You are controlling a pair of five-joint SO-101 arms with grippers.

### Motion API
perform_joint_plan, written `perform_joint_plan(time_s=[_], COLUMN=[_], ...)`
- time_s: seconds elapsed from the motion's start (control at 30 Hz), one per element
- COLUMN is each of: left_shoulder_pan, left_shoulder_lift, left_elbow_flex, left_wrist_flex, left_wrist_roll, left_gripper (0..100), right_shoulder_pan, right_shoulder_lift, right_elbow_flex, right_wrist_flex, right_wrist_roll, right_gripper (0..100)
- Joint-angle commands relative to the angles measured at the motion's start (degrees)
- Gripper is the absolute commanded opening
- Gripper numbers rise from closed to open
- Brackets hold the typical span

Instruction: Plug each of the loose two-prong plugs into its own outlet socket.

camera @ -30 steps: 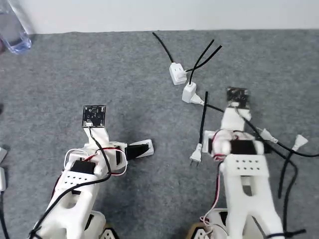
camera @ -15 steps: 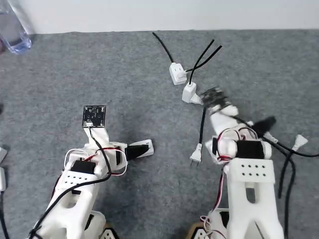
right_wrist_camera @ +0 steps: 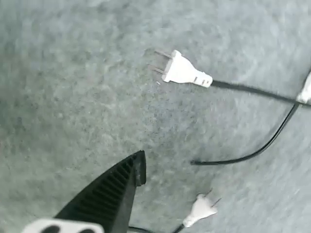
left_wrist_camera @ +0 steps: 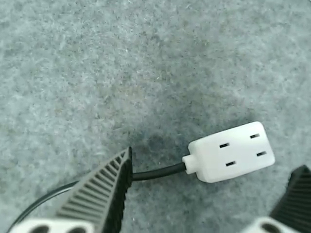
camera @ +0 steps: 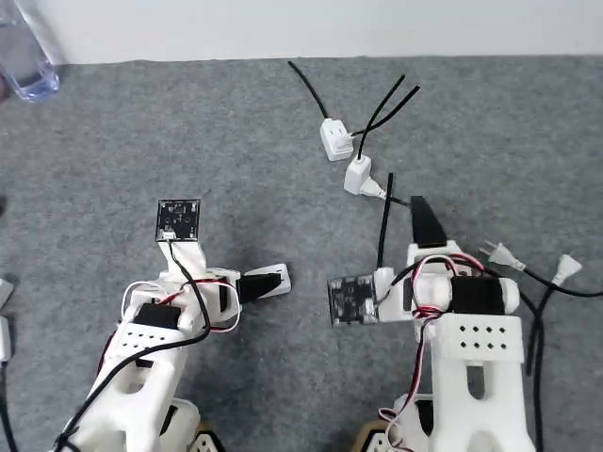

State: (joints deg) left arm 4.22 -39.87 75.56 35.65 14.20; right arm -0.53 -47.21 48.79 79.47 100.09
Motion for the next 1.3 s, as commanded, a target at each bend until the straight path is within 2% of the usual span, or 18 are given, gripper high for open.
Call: perform_joint_plan(time_s=[0.0, 0.13, 0.37, 0.47, 1.0, 1.27], left_shoulder_pan=[-0.2, -0.4, -2.5, -5.0, -9.8, -9.8], left_shoulder_lift=[0.1, 0.1, -0.3, -0.3, -0.3, -0.3], left_elbow_flex=[-2.3, -2.3, -2.5, -3.2, -4.0, -3.6], left_wrist_flex=[-0.9, -0.9, -1.0, -1.1, -1.7, -3.0], left_wrist_roll=[0.4, 0.4, 0.4, 0.5, 0.4, 0.4], left_gripper=[46, 46, 46, 46, 46, 46], right_shoulder_pan=[0.3, 0.4, -1.2, -2.2, -10.1, -10.0], right_shoulder_lift=[-1.1, 1.3, 16.4, 23.1, 48.1, 56.1], right_elbow_flex=[-1.5, -1.5, -7.2, -10.6, -26.5, -27.2], right_wrist_flex=[0.2, -3.8, -7.3, -7.3, -7.3, -7.2], right_wrist_roll=[5.7, 8.4, 8.3, 8.3, 8.2, 8.2], right_gripper=[61.8, 58.7, 33.2, 27.6, 27.3, 27.1])
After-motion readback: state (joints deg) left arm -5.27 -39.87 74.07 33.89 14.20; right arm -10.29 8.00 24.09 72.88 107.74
